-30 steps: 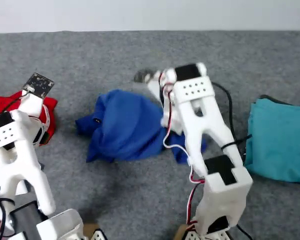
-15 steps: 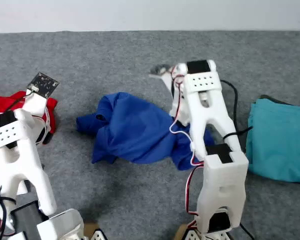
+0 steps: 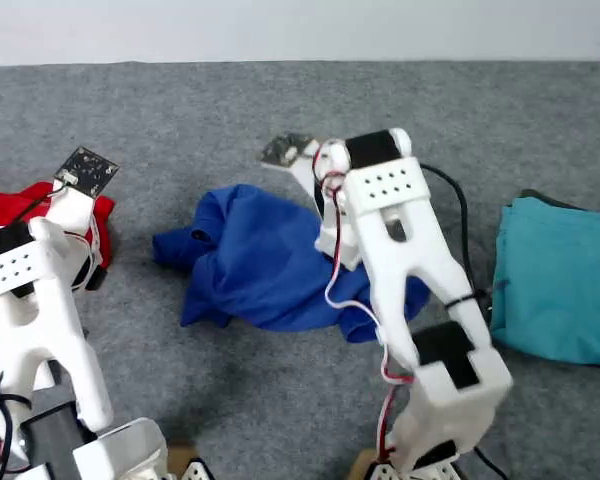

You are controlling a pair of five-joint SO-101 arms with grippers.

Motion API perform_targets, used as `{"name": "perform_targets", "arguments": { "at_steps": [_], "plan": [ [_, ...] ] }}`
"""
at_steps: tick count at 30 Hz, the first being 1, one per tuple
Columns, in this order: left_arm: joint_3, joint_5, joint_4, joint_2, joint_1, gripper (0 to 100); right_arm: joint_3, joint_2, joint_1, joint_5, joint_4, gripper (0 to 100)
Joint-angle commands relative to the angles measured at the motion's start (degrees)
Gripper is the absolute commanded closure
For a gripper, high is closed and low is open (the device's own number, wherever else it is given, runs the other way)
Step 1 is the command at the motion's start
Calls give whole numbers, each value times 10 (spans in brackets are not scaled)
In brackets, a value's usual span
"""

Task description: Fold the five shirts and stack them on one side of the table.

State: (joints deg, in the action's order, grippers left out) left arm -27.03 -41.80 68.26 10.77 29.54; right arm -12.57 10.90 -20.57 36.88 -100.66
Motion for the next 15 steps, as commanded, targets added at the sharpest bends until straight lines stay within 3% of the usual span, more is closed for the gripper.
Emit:
{"name": "perform_targets", "arguments": {
  "at_steps": [1, 7, 15],
  "plan": [
    [22, 3, 3, 9, -2, 819, 69, -75, -15, -6, -24, 783],
    [19, 3, 3, 9, -4, 819, 127, -64, -58, -8, 15, 783],
    [19, 3, 4, 9, -2, 819, 116, 86, -44, -6, 108, 789]
  ]
}}
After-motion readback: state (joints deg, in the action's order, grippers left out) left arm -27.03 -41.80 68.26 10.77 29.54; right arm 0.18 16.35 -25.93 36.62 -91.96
